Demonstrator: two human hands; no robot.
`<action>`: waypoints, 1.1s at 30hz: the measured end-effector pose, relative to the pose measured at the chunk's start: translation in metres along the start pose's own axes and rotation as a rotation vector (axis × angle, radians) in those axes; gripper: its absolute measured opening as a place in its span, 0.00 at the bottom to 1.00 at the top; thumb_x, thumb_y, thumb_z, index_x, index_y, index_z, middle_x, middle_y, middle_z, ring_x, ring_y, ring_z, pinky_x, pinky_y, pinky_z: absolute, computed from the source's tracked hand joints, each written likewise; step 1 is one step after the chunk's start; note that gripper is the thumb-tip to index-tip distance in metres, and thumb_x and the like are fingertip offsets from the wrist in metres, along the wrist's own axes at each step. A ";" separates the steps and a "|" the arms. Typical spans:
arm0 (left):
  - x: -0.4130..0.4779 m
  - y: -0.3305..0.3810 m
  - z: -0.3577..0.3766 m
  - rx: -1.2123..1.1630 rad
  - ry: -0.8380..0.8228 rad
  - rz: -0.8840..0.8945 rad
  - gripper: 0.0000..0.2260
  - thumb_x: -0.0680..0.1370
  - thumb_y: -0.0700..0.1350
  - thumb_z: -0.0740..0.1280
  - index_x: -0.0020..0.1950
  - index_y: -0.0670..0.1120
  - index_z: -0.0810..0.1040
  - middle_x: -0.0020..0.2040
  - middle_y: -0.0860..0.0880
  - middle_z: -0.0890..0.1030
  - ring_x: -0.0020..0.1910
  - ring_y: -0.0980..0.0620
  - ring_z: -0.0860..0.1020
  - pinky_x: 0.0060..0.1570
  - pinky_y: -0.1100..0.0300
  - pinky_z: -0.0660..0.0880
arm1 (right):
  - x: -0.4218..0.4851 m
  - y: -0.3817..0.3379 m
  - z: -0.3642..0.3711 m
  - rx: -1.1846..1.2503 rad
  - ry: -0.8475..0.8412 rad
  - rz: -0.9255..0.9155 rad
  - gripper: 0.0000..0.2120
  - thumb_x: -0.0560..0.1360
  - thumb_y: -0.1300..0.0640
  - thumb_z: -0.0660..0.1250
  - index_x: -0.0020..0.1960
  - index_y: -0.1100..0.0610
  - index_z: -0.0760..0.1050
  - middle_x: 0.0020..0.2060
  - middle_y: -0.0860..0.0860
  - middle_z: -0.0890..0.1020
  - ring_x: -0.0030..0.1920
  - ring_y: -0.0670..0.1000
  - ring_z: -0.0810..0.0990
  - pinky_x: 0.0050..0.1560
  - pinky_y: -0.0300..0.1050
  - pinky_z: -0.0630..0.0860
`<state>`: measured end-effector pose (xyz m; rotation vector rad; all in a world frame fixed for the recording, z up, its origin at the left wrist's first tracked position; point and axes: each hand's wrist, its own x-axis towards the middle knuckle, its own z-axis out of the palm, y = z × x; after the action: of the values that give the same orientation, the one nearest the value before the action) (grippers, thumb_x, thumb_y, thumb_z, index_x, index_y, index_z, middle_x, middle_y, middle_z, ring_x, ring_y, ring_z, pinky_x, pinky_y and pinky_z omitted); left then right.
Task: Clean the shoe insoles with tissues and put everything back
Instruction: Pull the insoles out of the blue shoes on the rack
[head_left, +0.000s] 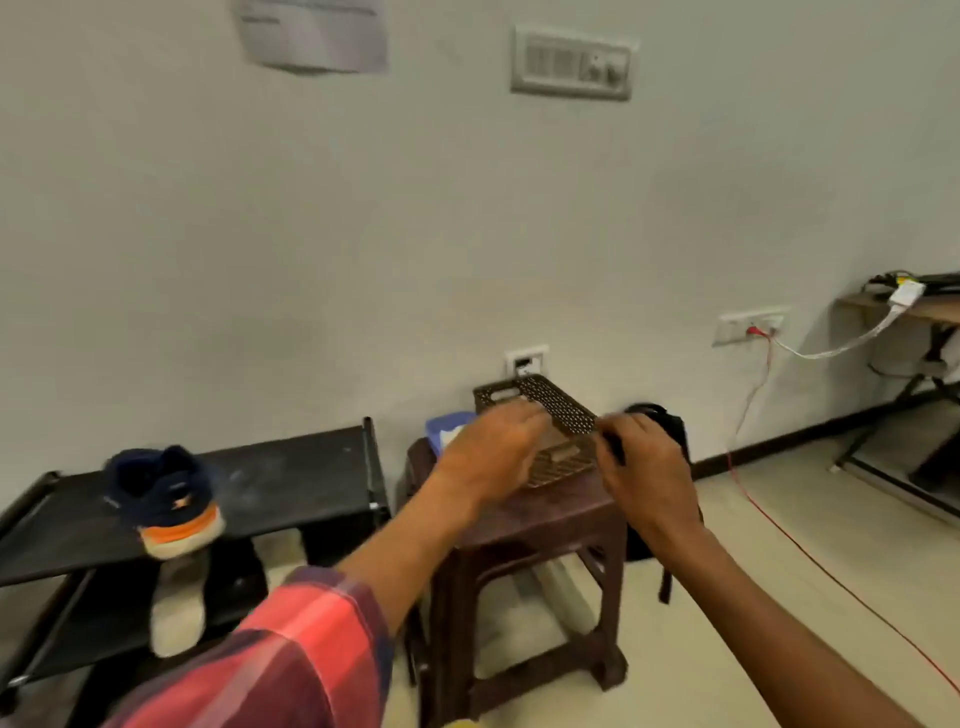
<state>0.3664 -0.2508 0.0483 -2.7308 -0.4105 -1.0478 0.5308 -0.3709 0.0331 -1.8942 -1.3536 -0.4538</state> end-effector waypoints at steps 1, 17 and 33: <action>-0.004 -0.017 -0.029 0.048 0.027 -0.046 0.15 0.68 0.35 0.78 0.53 0.39 0.84 0.51 0.41 0.85 0.49 0.40 0.84 0.45 0.51 0.83 | 0.014 -0.030 0.003 0.015 0.008 -0.054 0.09 0.77 0.56 0.69 0.56 0.55 0.80 0.49 0.52 0.81 0.49 0.54 0.80 0.42 0.52 0.80; -0.232 -0.194 -0.246 0.392 -0.227 -0.674 0.14 0.81 0.44 0.67 0.65 0.41 0.78 0.65 0.42 0.80 0.65 0.40 0.77 0.58 0.47 0.77 | 0.018 -0.350 0.158 0.350 -0.311 -0.475 0.13 0.79 0.56 0.66 0.63 0.56 0.77 0.58 0.52 0.80 0.57 0.53 0.79 0.50 0.48 0.77; -0.331 -0.278 -0.109 0.181 -0.350 -0.961 0.28 0.74 0.39 0.72 0.70 0.53 0.65 0.63 0.50 0.75 0.54 0.46 0.82 0.49 0.49 0.82 | -0.019 -0.394 0.321 0.190 -0.707 -0.524 0.25 0.72 0.56 0.74 0.62 0.52 0.64 0.58 0.51 0.72 0.48 0.55 0.80 0.44 0.52 0.80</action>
<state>-0.0267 -0.0798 -0.0750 -2.5094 -1.8799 -0.5872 0.1198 -0.0823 -0.0453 -1.5781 -2.2833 0.1324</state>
